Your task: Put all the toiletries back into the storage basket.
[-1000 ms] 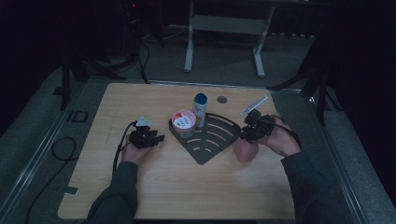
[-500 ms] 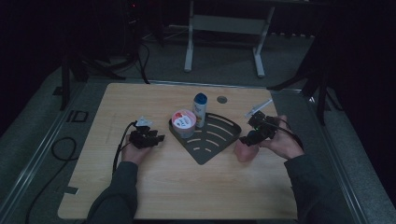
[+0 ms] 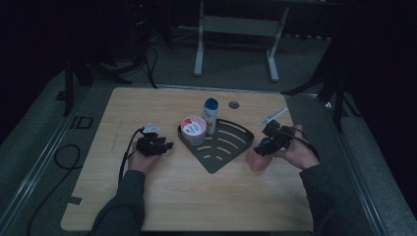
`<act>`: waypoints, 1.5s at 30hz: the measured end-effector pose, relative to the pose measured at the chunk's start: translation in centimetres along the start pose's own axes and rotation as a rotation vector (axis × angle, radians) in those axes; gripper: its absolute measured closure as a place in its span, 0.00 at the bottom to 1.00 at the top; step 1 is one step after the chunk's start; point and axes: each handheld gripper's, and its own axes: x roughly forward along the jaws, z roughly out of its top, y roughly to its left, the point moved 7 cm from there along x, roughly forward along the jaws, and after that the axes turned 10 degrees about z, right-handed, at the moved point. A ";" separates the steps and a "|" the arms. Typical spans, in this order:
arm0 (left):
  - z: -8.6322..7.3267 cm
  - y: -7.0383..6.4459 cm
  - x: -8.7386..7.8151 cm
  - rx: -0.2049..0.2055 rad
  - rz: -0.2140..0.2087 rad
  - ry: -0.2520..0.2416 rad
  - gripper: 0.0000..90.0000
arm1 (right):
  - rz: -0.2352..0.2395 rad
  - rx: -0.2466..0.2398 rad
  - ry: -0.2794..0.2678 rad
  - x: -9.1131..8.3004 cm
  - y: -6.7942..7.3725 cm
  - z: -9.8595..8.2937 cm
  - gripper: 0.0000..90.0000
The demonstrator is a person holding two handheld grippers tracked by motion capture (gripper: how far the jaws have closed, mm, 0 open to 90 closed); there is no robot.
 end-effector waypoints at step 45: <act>0.0 0.0 0.0 -0.001 -0.003 0.002 0.59 | 0.039 -0.051 0.224 0.2 -0.1 0.8 0.52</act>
